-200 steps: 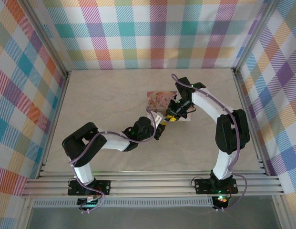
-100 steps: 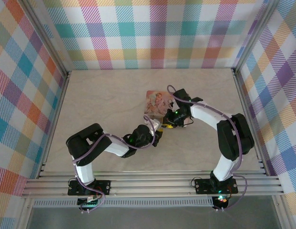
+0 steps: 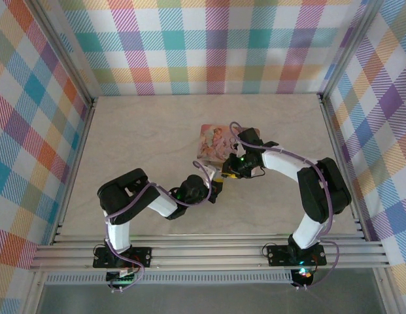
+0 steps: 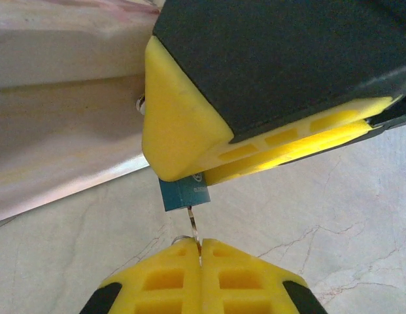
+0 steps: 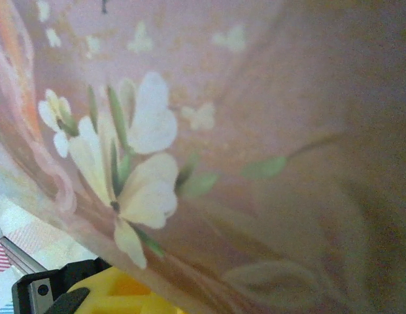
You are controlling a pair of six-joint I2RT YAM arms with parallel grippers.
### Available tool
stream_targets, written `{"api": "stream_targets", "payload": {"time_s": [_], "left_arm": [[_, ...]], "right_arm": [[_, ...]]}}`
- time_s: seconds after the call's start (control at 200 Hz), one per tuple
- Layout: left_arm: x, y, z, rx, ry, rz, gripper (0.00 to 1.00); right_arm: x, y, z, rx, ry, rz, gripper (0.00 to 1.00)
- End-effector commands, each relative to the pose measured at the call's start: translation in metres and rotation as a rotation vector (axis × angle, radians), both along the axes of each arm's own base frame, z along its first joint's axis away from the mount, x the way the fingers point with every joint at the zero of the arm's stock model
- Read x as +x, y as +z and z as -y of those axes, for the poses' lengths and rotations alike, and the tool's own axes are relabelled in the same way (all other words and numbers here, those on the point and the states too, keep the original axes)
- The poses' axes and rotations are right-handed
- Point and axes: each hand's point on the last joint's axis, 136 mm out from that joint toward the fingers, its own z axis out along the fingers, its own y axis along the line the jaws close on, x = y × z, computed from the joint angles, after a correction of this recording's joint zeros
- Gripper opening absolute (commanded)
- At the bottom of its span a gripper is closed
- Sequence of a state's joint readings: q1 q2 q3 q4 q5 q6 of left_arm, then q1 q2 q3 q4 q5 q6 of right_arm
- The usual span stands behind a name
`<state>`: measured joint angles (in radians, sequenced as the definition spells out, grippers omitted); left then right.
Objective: Unlock the padlock with the key
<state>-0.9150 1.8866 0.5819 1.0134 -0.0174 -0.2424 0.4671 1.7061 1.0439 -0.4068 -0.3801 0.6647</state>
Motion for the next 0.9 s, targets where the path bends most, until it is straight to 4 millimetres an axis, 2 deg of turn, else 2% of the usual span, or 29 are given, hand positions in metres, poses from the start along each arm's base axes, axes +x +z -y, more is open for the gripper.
{"api": "stream_targets", "payload": {"time_s": [0.0,0.145,0.335,0.505,0.76,0.895], "left_arm": [[-0.013,-0.031,-0.008,0.044,0.003,-0.071,0.00],[-0.012,-0.034,-0.010,0.032,0.023,-0.079,0.00],[-0.015,-0.031,-0.012,0.017,0.025,-0.090,0.00],[-0.014,-0.023,-0.009,0.018,0.018,-0.090,0.00],[-0.011,-0.012,0.001,0.053,-0.024,-0.069,0.00],[-0.009,-0.004,0.008,0.045,-0.032,-0.071,0.00]], "right_arm": [[-0.040,-0.014,0.000,0.054,-0.071,-0.268,0.25],[-0.036,-0.019,-0.006,0.080,-0.079,-0.279,0.28],[-0.029,-0.013,-0.004,0.070,-0.087,-0.235,0.47],[-0.027,-0.004,-0.006,0.092,-0.093,-0.219,0.48],[-0.025,0.000,0.003,0.038,-0.138,-0.174,0.50],[-0.031,0.000,0.008,-0.027,-0.156,-0.151,0.53]]}}
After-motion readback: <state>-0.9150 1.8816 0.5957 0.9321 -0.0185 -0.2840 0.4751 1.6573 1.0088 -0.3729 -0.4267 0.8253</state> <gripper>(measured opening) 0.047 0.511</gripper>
